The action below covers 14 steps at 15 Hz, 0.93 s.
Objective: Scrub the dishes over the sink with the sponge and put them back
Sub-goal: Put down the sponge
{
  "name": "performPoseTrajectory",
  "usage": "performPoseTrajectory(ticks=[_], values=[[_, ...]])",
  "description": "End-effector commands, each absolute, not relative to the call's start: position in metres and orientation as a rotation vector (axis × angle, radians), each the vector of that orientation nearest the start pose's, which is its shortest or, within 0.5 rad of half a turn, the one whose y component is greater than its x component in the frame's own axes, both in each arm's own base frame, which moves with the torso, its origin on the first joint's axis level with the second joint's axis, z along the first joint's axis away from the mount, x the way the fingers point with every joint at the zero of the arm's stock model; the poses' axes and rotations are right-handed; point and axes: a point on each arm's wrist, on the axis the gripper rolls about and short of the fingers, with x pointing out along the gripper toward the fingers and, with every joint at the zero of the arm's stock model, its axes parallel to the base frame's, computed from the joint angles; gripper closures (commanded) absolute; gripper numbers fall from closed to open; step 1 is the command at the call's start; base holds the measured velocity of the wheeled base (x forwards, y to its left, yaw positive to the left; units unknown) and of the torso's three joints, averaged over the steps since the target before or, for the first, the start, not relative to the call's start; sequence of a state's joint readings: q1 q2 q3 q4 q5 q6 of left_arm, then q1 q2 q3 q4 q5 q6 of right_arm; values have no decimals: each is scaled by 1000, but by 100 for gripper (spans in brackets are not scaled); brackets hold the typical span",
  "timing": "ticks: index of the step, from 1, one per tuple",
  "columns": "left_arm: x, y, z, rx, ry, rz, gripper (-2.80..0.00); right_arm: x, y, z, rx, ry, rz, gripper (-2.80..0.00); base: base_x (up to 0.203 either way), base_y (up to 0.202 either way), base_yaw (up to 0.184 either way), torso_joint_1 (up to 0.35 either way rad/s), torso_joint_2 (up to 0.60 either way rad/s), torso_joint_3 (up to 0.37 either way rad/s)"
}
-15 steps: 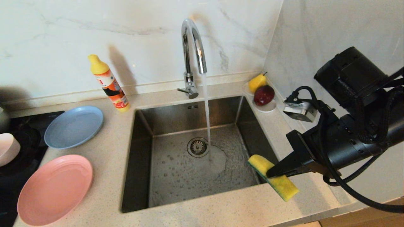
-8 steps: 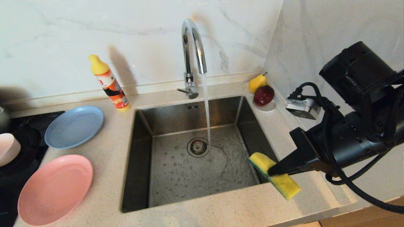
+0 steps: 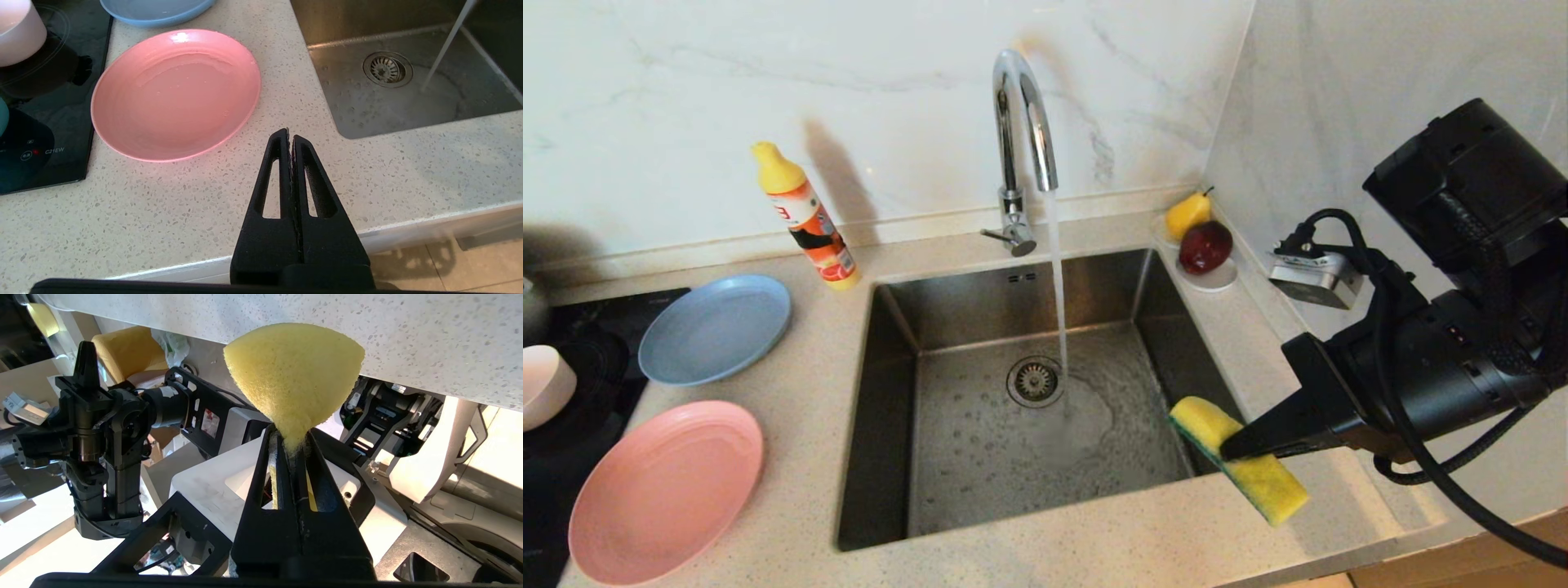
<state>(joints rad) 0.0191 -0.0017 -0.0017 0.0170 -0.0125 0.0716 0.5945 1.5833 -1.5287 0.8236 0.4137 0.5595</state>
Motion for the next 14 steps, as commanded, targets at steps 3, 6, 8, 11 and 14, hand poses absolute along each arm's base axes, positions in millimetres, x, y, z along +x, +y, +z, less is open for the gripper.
performPoseTrajectory(ticks=[3,6,8,11,14], values=[[-23,-1,73,67,25,6,0,194,143,289,328,1087,540,0,0,0,0,0,0,0],[-23,-1,73,67,25,8,0,185,137,288,206,1012,473,0,0,0,0,0,0,0],[-23,-1,73,67,25,8,0,180,136,284,108,964,396,0,0,0,0,0,0,0],[-23,-1,73,67,25,7,0,171,130,272,-14,943,330,0,0,0,0,0,0,0],[-23,-1,73,67,25,7,0,171,128,254,-66,897,229,0,0,0,0,0,0,0]])
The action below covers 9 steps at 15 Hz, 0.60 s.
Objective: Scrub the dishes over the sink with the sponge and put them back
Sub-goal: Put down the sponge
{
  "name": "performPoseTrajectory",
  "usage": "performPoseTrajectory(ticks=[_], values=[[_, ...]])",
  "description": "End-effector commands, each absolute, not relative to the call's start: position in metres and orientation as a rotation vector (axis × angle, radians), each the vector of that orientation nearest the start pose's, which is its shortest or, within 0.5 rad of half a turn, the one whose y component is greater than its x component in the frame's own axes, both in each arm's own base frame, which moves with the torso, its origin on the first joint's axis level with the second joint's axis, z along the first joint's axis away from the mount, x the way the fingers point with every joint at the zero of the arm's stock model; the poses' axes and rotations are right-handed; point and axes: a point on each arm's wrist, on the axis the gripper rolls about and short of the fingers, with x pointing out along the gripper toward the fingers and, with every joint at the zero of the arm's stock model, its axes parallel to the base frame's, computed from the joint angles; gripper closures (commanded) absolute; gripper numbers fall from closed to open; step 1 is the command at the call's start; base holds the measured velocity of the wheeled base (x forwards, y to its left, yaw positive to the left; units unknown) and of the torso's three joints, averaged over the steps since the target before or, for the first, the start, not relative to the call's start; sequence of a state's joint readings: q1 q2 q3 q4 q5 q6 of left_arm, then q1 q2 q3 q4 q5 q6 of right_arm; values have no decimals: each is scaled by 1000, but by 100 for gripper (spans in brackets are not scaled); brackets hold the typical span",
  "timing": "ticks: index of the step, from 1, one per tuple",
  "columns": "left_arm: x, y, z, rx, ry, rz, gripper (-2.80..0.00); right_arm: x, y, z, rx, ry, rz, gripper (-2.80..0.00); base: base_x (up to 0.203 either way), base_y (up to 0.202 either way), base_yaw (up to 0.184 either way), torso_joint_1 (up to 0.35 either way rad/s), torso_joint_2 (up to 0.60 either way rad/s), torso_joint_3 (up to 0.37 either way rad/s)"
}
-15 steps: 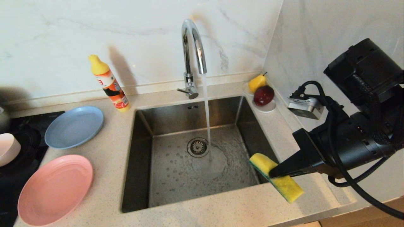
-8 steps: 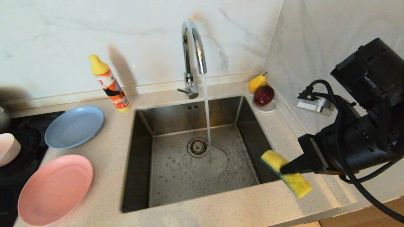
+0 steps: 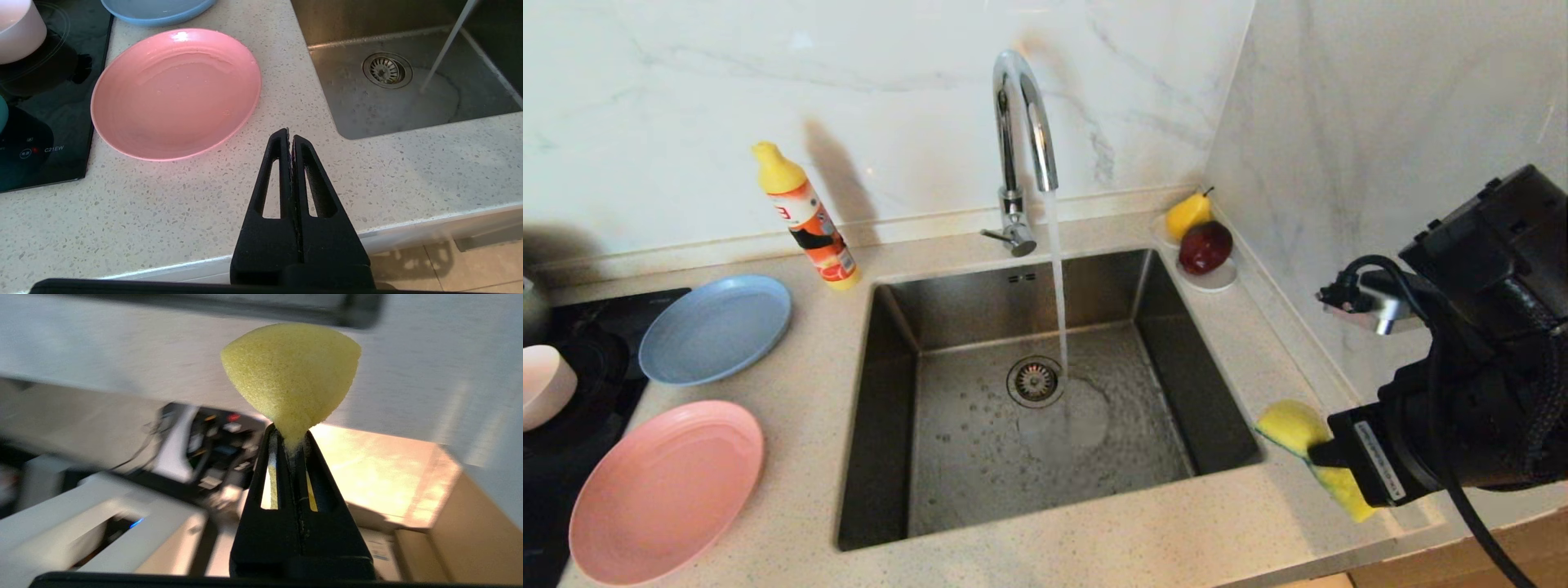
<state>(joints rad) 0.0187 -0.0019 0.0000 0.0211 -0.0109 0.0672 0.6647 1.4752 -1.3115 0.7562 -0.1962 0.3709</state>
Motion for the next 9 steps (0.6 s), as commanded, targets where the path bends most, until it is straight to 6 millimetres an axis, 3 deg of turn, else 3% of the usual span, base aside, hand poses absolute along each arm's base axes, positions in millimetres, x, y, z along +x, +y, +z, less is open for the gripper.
performPoseTrajectory(ticks=[1,4,9], values=[[-23,-1,73,67,25,7,0,171,128,248,-80,883,197,0,0,0,0,0,0,0],[-23,-1,73,67,25,8,0,165,119,234,-100,827,127,0,0,0,0,0,0,0],[-23,-1,73,67,25,8,0,170,121,198,-144,791,34,0,0,0,0,0,0,0]])
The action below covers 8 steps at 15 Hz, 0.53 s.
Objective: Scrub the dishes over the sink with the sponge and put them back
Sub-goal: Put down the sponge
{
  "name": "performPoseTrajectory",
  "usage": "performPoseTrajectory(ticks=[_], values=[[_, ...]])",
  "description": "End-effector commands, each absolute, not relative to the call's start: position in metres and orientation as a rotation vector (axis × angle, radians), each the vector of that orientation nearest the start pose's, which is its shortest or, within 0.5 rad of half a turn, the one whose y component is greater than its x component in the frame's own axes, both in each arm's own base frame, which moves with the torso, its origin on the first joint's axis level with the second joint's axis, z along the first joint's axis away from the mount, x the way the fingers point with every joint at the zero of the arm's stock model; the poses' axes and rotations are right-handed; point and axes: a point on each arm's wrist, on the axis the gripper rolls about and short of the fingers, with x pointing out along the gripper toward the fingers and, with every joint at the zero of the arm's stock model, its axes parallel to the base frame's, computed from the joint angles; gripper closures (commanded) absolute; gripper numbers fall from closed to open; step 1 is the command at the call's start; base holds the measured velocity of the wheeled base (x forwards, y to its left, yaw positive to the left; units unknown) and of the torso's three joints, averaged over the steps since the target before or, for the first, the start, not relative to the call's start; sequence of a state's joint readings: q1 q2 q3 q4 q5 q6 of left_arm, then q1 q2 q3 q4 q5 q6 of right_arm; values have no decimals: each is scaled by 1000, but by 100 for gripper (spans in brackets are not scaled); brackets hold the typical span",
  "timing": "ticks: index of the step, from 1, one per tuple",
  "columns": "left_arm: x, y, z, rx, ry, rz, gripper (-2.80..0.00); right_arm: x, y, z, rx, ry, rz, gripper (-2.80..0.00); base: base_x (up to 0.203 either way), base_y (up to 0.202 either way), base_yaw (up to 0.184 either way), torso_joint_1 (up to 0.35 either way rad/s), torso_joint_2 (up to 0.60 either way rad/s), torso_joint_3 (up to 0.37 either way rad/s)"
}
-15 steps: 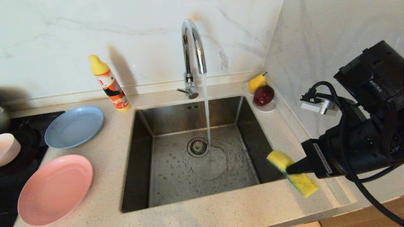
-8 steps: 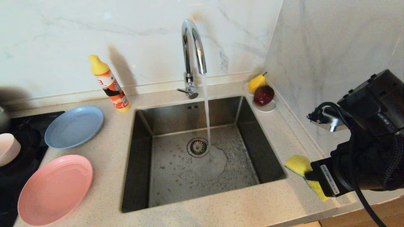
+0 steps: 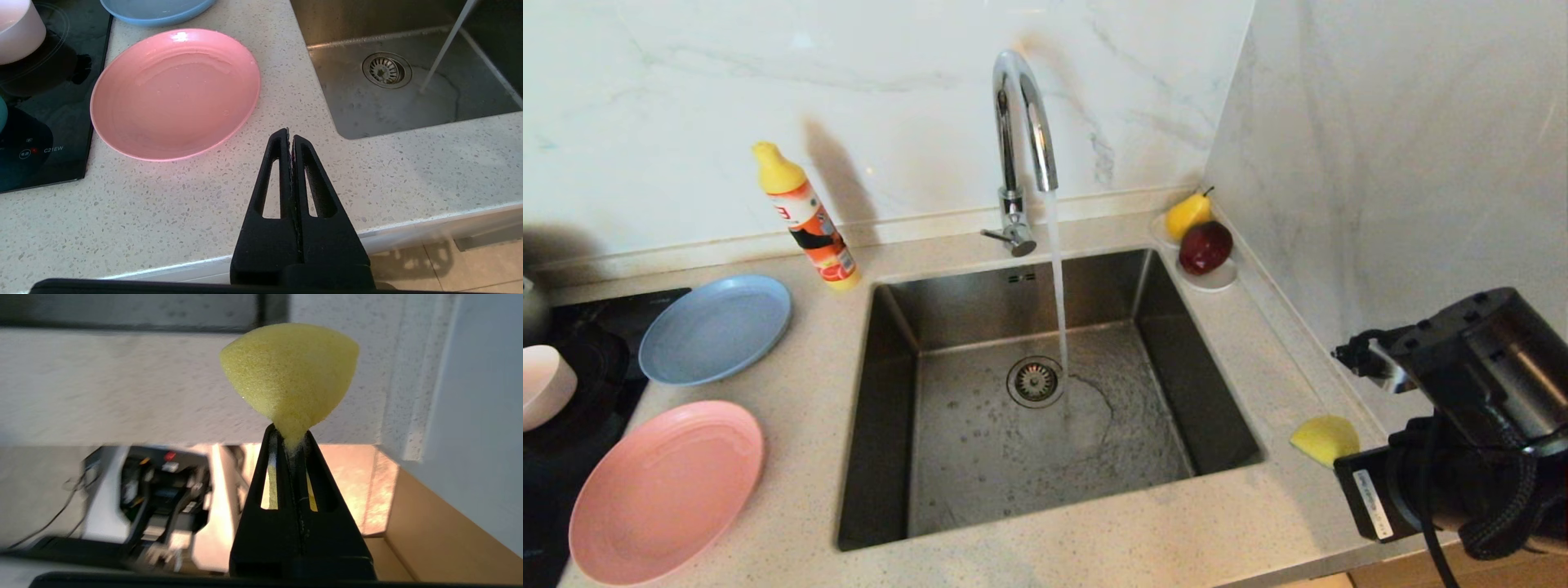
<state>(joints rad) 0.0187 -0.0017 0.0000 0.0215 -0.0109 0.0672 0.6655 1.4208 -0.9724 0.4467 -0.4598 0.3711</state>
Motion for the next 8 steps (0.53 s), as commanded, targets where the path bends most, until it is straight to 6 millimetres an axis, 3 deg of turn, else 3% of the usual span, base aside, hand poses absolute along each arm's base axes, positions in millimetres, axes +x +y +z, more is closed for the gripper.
performPoseTrajectory(ticks=[1,8], values=[[-23,-1,73,67,25,7,0,172,122,190,-149,786,22,0,0,0,0,0,0,0],[-23,-1,73,67,25,7,0,201,114,151,-146,777,-117,0,0,0,0,0,0,0]])
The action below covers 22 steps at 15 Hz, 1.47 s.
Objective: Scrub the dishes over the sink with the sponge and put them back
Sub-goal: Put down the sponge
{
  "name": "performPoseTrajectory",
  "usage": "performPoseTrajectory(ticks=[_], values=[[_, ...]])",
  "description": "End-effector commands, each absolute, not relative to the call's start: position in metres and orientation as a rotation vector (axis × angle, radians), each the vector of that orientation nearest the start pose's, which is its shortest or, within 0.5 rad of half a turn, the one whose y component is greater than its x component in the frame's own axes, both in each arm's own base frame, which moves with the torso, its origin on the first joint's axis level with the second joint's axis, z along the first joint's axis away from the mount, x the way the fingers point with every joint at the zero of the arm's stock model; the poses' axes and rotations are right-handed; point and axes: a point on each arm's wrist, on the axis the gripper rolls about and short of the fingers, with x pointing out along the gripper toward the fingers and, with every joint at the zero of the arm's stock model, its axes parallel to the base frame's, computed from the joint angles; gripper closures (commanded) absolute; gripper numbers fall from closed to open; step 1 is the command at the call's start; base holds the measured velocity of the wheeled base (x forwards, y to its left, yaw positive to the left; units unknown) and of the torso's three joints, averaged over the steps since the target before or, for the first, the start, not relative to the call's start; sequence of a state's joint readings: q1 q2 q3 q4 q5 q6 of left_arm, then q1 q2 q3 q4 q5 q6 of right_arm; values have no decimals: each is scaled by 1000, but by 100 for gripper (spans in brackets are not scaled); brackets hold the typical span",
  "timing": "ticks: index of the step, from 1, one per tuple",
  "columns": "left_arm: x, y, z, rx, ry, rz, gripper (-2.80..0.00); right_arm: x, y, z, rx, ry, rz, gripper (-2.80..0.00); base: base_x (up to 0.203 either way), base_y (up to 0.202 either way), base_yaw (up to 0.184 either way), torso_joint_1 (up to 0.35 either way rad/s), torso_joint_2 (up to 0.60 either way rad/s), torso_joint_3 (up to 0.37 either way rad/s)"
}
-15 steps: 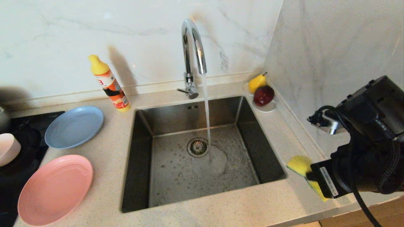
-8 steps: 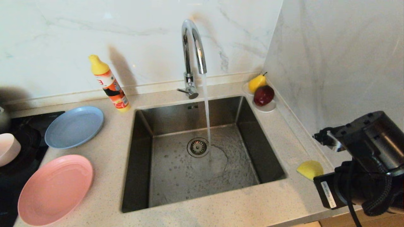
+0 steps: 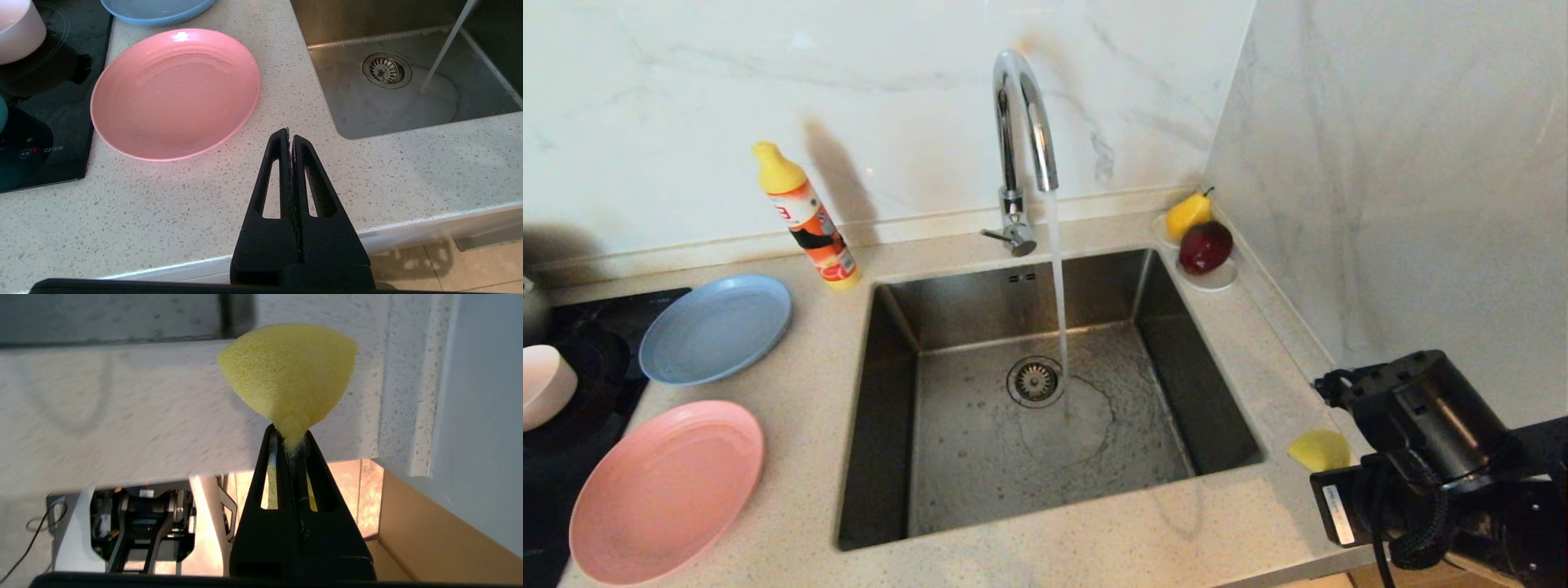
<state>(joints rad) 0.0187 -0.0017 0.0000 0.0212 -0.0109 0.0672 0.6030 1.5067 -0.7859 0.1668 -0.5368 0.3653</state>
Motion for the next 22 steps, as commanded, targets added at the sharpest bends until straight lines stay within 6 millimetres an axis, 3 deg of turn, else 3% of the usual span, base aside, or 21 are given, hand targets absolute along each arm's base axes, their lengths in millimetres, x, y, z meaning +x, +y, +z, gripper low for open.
performPoseTrajectory(ticks=[1,5,16,22], values=[[-23,-1,73,67,25,7,0,207,112,146,-141,777,-135,0,0,0,0,0,0,0],[-23,-1,73,67,25,8,0,224,108,125,-136,739,-151,0,0,0,0,0,0,0],[-23,-1,73,67,25,7,0,263,104,120,-89,701,-174,0,0,0,0,0,0,0],[-23,-1,73,67,25,5,0,274,106,120,-78,698,-169,0,0,0,0,0,0,0]])
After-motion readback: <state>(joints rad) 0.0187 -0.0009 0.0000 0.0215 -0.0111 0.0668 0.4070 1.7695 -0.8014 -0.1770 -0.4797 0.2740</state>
